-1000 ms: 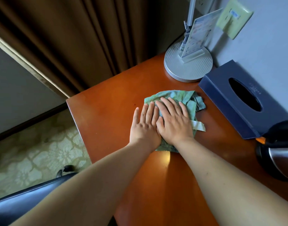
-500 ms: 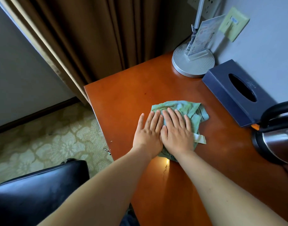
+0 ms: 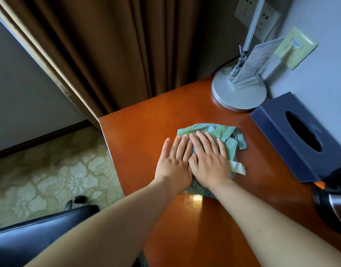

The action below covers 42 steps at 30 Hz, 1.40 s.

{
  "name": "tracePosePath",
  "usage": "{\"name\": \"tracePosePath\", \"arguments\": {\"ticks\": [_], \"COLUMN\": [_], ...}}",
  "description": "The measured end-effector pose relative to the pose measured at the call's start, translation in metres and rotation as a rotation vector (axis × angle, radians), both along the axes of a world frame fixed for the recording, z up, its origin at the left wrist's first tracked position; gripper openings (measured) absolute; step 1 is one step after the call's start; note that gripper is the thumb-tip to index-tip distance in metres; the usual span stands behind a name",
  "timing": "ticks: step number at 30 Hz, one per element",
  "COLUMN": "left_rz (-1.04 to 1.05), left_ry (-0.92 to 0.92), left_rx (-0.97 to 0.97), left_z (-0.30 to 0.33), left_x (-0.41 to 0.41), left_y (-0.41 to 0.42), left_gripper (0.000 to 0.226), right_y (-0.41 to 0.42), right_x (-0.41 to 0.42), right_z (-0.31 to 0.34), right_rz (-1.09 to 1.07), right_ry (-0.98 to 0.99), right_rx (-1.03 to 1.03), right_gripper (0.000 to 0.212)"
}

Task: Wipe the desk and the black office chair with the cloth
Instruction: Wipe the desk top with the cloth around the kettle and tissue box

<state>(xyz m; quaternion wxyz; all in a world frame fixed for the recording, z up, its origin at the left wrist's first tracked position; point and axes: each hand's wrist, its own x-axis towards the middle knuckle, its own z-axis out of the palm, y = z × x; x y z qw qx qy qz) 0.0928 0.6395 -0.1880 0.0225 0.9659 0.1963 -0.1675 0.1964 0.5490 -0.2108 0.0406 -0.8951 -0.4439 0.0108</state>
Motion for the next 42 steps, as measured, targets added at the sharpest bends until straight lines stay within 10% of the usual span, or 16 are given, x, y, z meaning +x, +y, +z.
{"name": "tracePosePath", "arguments": {"ticks": [22, 42], "left_rz": [0.054, 0.002], "left_ry": [-0.016, -0.014], "left_rx": [0.051, 0.014], "left_z": [-0.006, -0.005], "left_x": [0.103, -0.045], "left_y": [0.123, -0.022], "left_gripper": [0.066, 0.066], "right_y": [0.13, -0.026], "right_x": [0.1, -0.057], "right_z": [-0.012, -0.009], "right_rz": [-0.003, -0.083], "right_ry": [-0.017, 0.016], "right_rx": [0.126, 0.074], "right_gripper": [0.059, 0.058]}}
